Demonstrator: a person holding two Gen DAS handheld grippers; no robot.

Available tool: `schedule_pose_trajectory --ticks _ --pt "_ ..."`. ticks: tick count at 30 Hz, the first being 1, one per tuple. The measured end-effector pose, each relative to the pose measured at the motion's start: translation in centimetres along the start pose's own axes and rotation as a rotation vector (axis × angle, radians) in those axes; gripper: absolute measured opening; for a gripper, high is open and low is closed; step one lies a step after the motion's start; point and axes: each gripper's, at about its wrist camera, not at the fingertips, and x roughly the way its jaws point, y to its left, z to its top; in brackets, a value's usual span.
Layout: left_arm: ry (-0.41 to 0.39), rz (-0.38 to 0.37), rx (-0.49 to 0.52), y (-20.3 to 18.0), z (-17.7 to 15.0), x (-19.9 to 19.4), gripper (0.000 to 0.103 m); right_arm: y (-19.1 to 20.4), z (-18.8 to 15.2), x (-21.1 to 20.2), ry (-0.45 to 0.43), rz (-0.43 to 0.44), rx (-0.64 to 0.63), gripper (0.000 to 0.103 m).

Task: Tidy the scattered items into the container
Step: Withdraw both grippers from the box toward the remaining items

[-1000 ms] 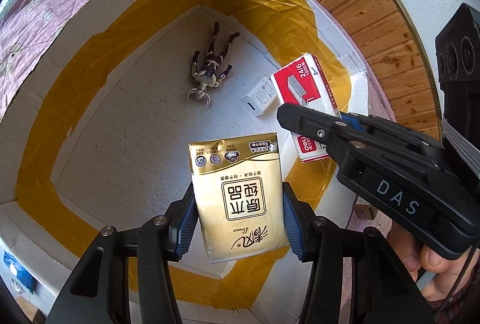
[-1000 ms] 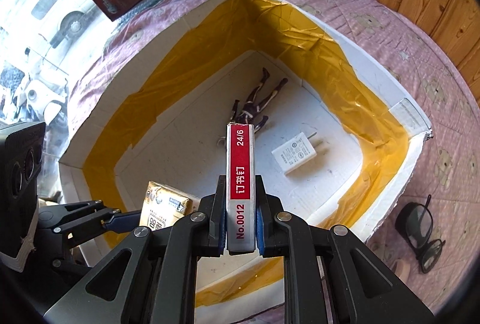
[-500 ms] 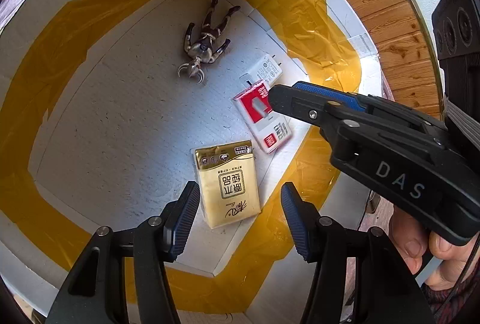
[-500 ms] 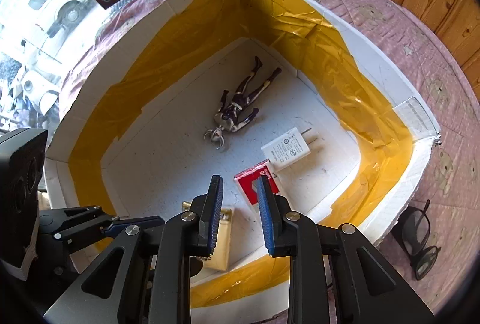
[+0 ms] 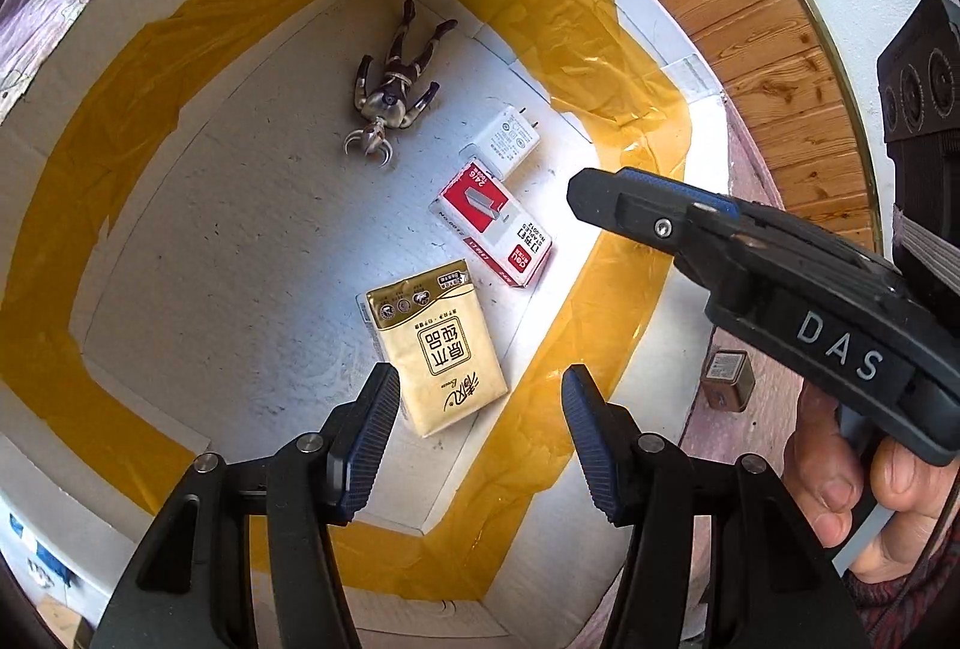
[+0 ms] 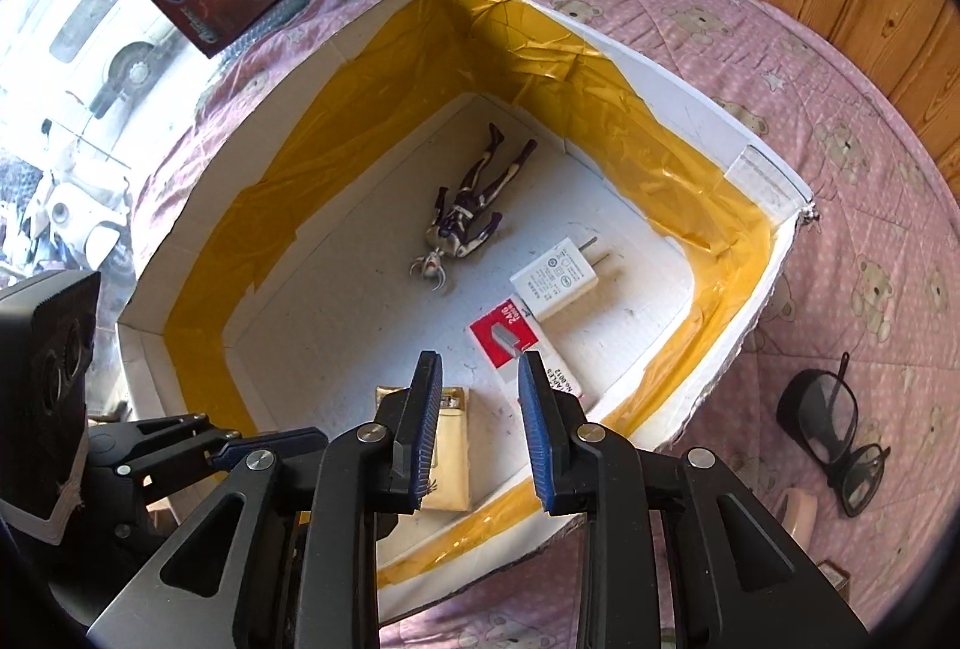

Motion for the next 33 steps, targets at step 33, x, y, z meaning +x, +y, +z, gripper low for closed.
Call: schedule_pose_trajectory --ticks 33 --pt "-0.121 0.065 0.221 -4.0 -4.6 -5.8 0.058 3.2 -6.4 -6.1 -0.114 0.006 0.053 0.029"
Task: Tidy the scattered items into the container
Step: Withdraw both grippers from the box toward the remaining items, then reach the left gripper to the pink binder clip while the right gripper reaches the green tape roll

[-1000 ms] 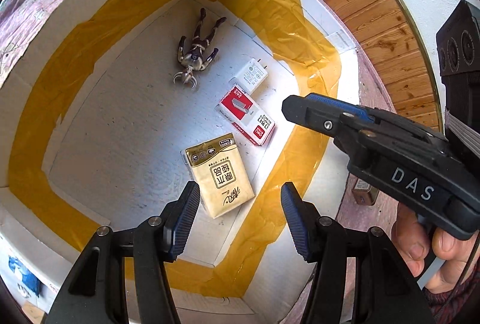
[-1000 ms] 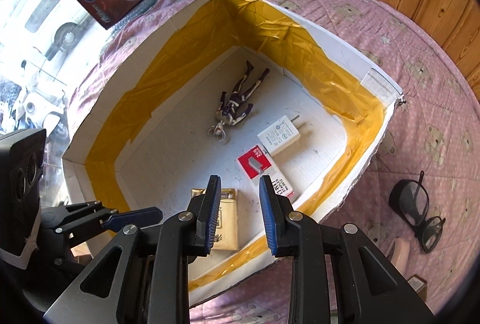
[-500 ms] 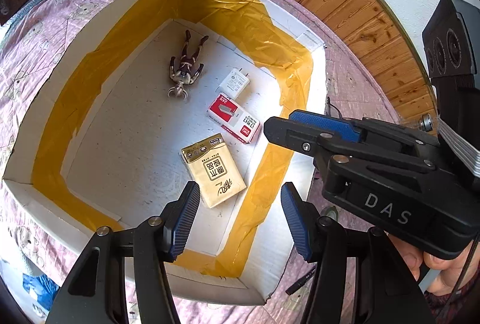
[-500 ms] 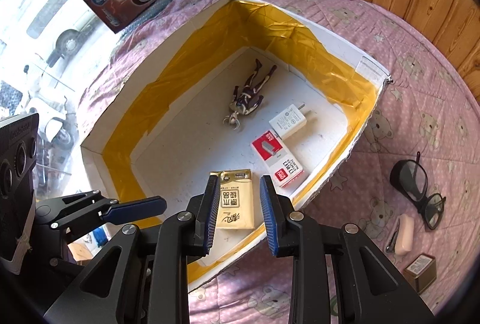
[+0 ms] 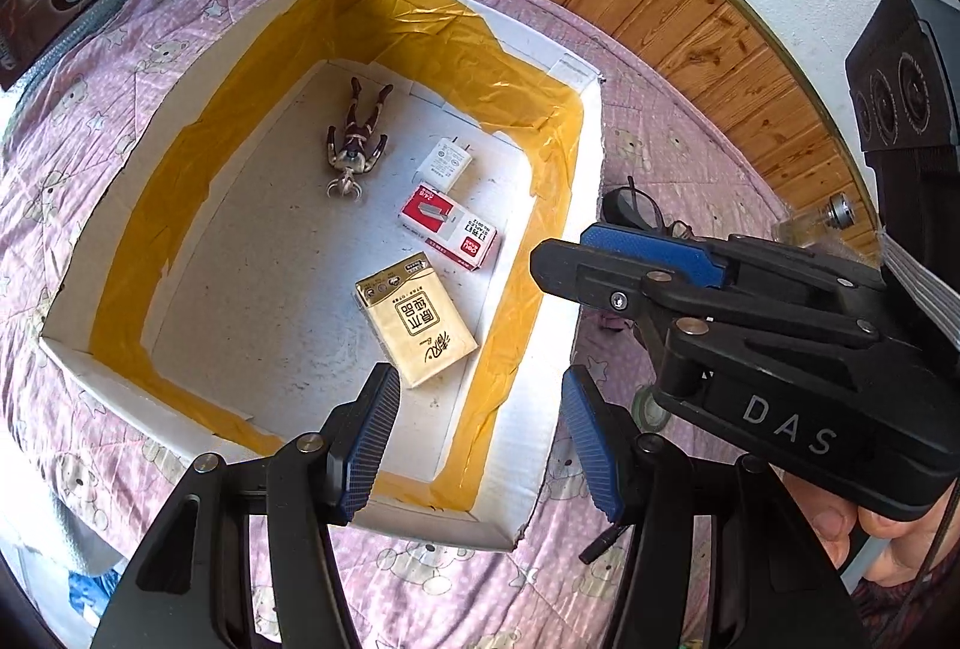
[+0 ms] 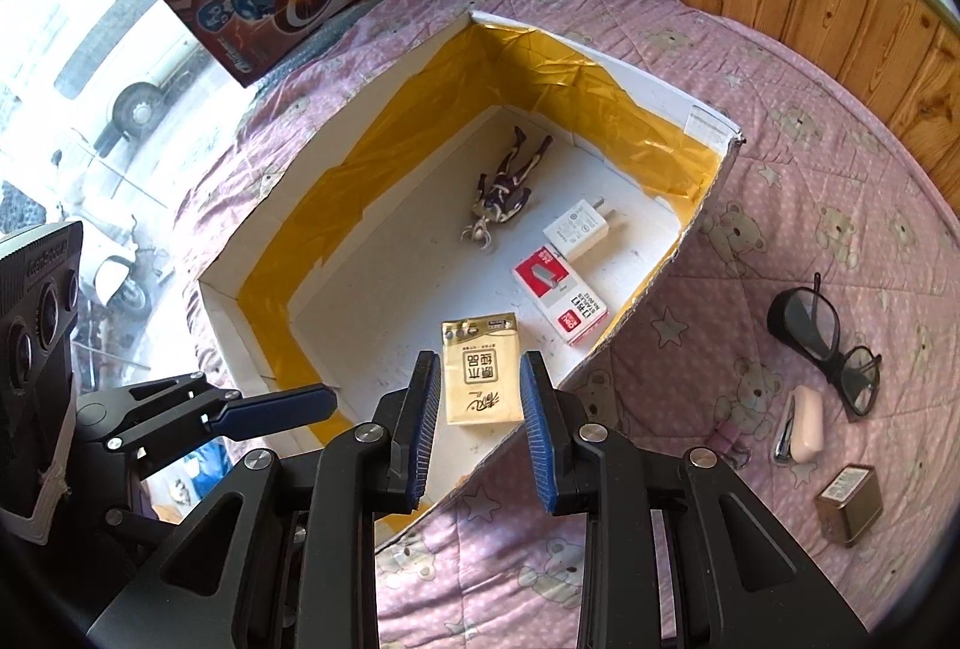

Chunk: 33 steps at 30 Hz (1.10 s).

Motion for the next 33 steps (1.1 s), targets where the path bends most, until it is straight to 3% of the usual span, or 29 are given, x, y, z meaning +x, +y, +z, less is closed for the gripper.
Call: schedule_pose_trajectory --ticks 5,14,19,33 --pt "-0.033 0.027 0.089 -1.3 -1.0 -1.1 0.058 -0.2 -2.2 -1.7 -0.033 0.014 0.048 0.029" --pt "-0.014 0.017 0.242 -4.9 -3.0 -1.0 0.058 -3.4 -8.0 -4.2 -0.078 0.029 0.214 0.029" --pt "0.019 0.004 0.331 -7.4 -4.1 -0.1 0.058 -6.1 -11.5 -4.8 -0.090 0.032 0.343 0.029" --pt "0.159 -0.004 0.449 -12.0 -6.1 5.2 0.058 -13.3 -19.8 -5.1 -0.093 -0.012 0.604 0.029"
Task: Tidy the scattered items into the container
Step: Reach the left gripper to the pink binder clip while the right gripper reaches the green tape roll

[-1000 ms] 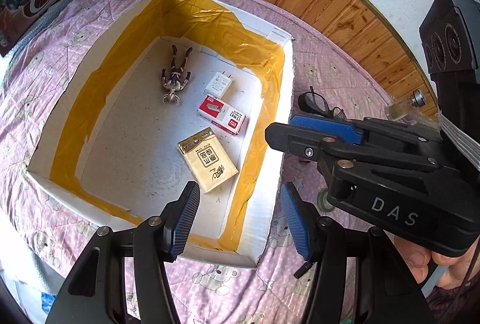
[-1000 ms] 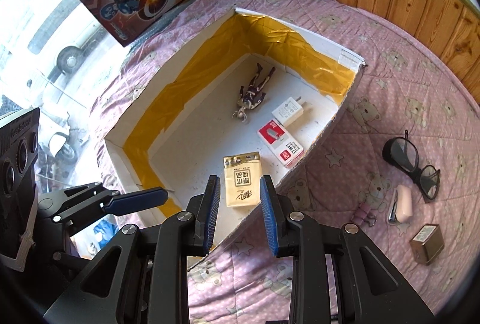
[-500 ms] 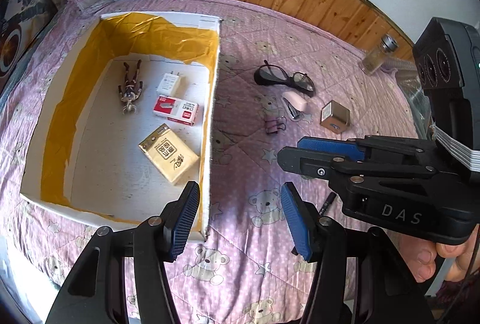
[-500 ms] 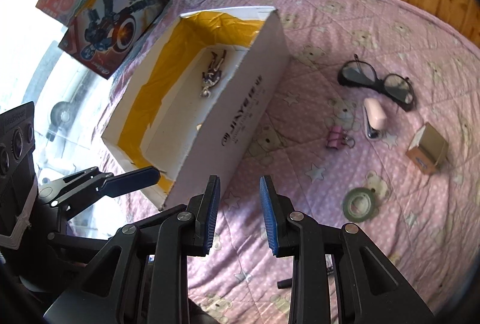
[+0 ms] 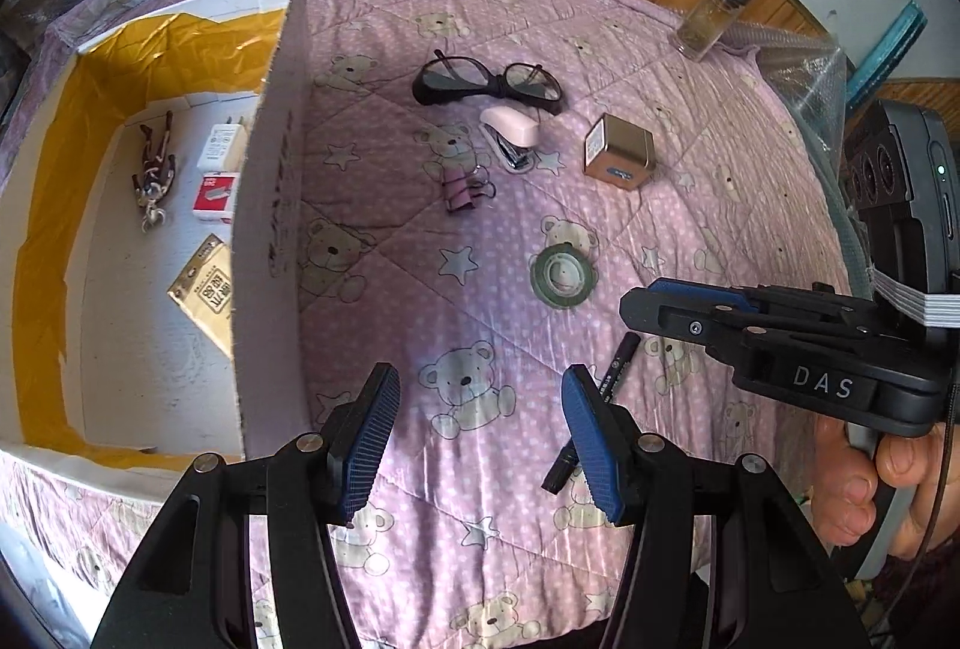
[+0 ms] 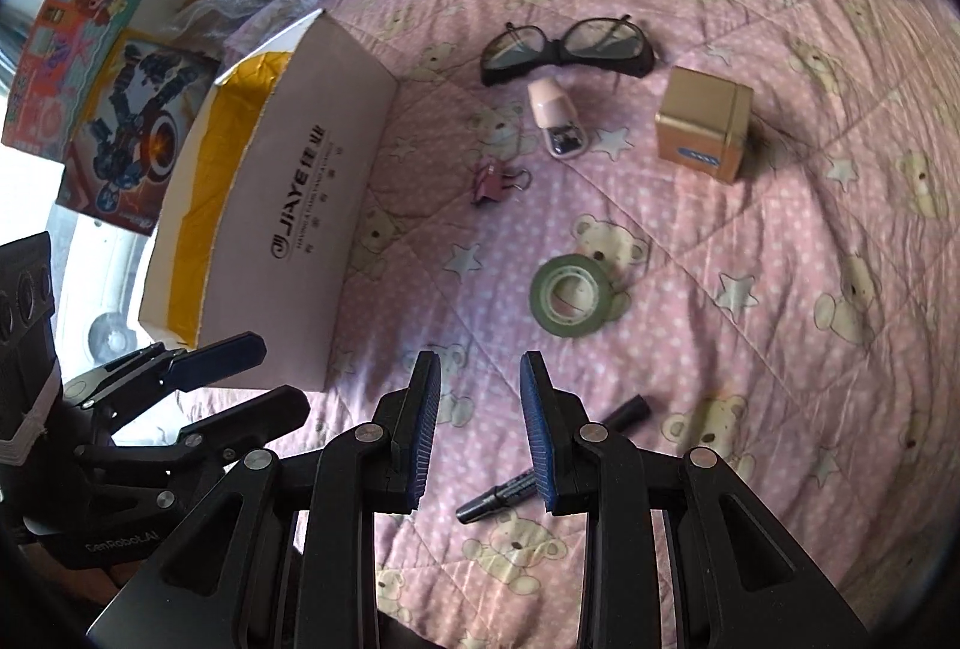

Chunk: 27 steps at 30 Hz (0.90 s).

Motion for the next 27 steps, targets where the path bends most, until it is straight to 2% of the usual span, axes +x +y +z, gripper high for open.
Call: schedule_pose_trajectory --ticks 7,16,22,24,27 --pt "0.032 -0.017 0.002 -1.1 2.5 3.3 0.060 -2.6 0.0 1.3 -0.010 -0.051 0.061 0.031" --pt "0.038 -0.014 -0.070 -0.1 7.4 8.0 0.063 -3.3 2.1 3.9 -0.005 -0.101 0.037 0.031" --pt "0.053 -0.009 -0.148 2.1 9.2 11.7 0.063 -3.5 2.7 6.0 0.013 -0.144 0.010 0.030" --pt "0.071 0.008 -0.177 2.7 9.3 12.9 0.063 -3.6 2.7 6.6 0.025 -0.159 -0.004 0.020" --pt "0.067 -0.035 -0.205 2.7 9.5 13.9 0.062 -3.9 2.7 7.3 0.033 -0.185 -0.013 0.016"
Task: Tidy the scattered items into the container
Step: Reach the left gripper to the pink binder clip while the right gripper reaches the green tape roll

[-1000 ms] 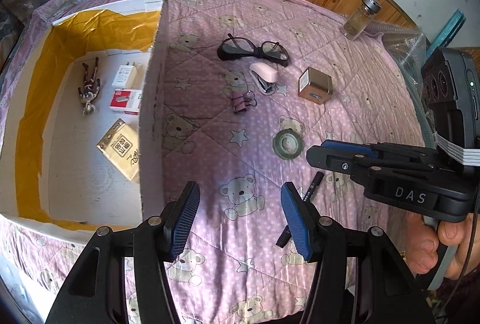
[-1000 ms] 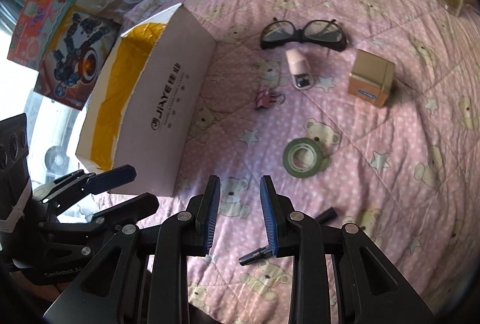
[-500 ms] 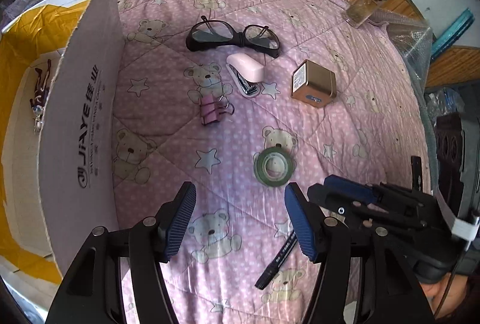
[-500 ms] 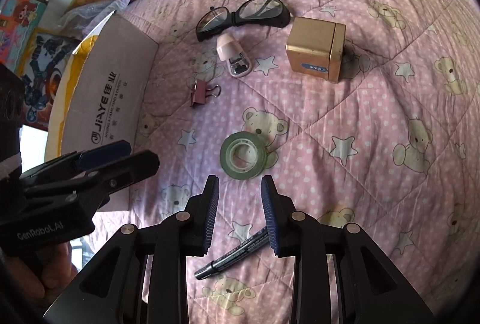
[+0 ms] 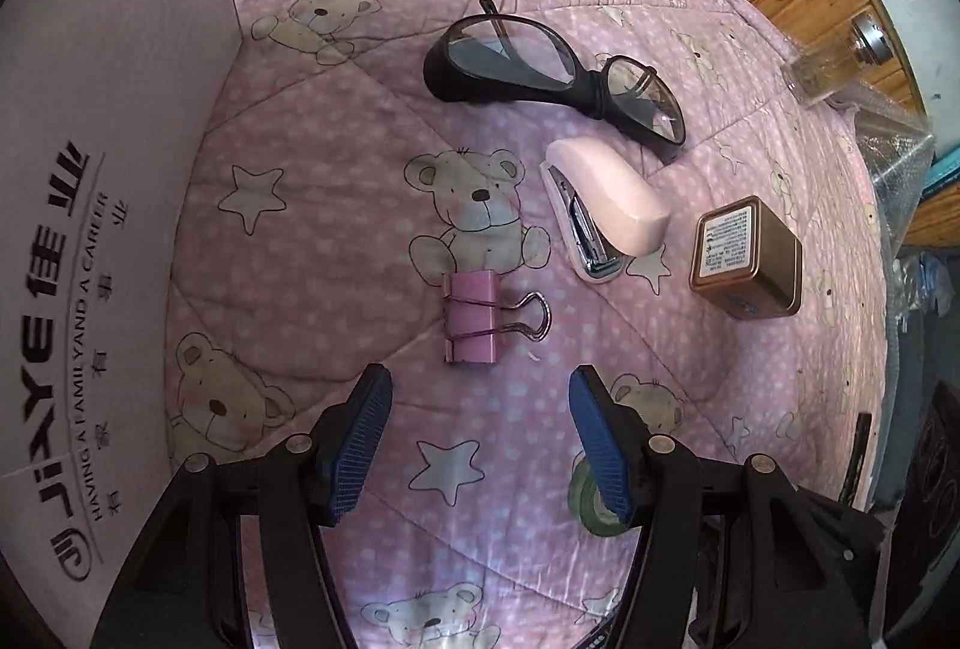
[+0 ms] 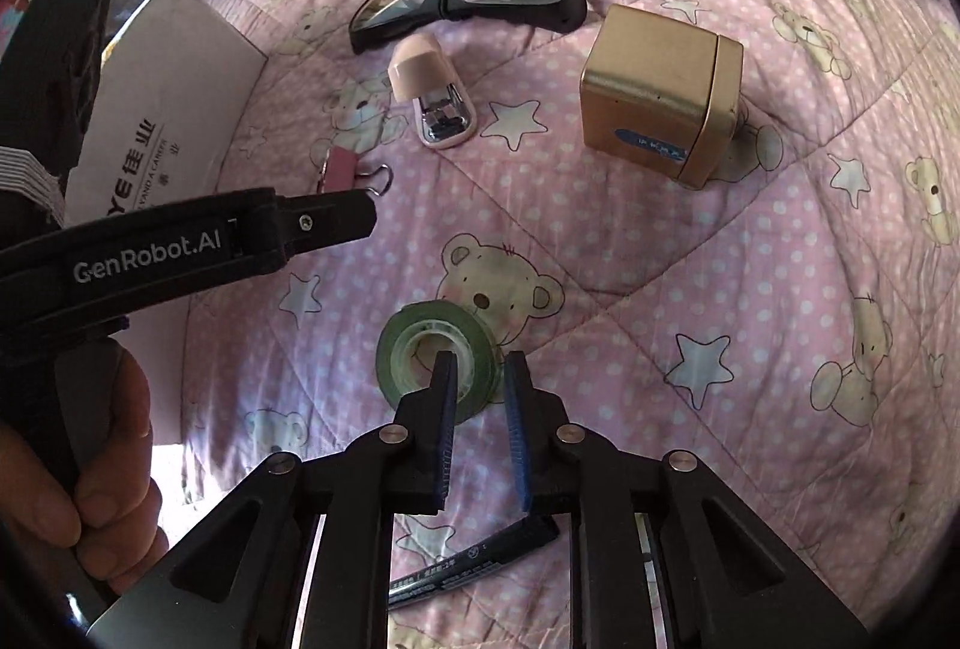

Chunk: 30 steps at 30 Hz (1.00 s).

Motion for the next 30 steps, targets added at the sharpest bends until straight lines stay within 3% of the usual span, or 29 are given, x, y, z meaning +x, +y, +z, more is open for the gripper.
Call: schedule_pose_trajectory --ticks 3,5,8,11,12,14,15,16,18,23,30 --pt "0.003 -0.130 0.083 -1.8 -0.1 -0.2 0.062 -0.3 0.1 0.0 -0.009 -0.006 -0.002 0.016" --pt "-0.042 -0.077 0.140 -2.1 0.0 -1.2 0.062 -0.2 0.2 -0.4 -0.020 -0.006 -0.010 0.018" --pt "-0.087 -0.013 0.135 -0.6 0.5 -2.1 0.062 -0.1 0.5 -0.7 -0.037 0.009 -0.020 0.019" --pt "-0.060 0.004 0.094 0.6 0.8 -1.0 0.062 0.5 0.6 -0.4 -0.040 -0.003 -0.043 0.019" --pt "-0.039 -0.036 0.068 0.7 0.9 -0.4 0.062 0.6 0.6 -0.3 -0.037 -0.015 -0.045 0.019" --pt "-0.012 -0.199 0.047 0.3 0.6 -0.2 0.062 0.4 0.6 -0.2 -0.038 -0.042 -0.039 0.016" --pt "-0.009 -0.268 0.071 -0.6 0.4 -0.4 0.062 0.4 0.6 -0.3 -0.039 -0.047 -0.032 0.016" --pt "-0.021 -0.291 0.102 -1.4 0.3 -0.9 0.062 0.1 0.6 -0.4 -0.040 -0.047 -0.025 0.016" --pt "-0.053 -0.258 0.141 -1.8 -0.1 -1.9 0.062 -0.2 0.4 -0.6 -0.041 -0.042 -0.019 0.016" --pt "-0.122 0.008 0.244 -1.5 0.5 -1.8 0.062 -0.6 0.0 -0.6 -0.036 -0.015 -0.017 0.018" --pt "-0.110 0.015 0.459 -3.4 -0.2 1.1 0.062 0.5 0.2 0.2 -0.038 -0.001 -0.015 0.023"
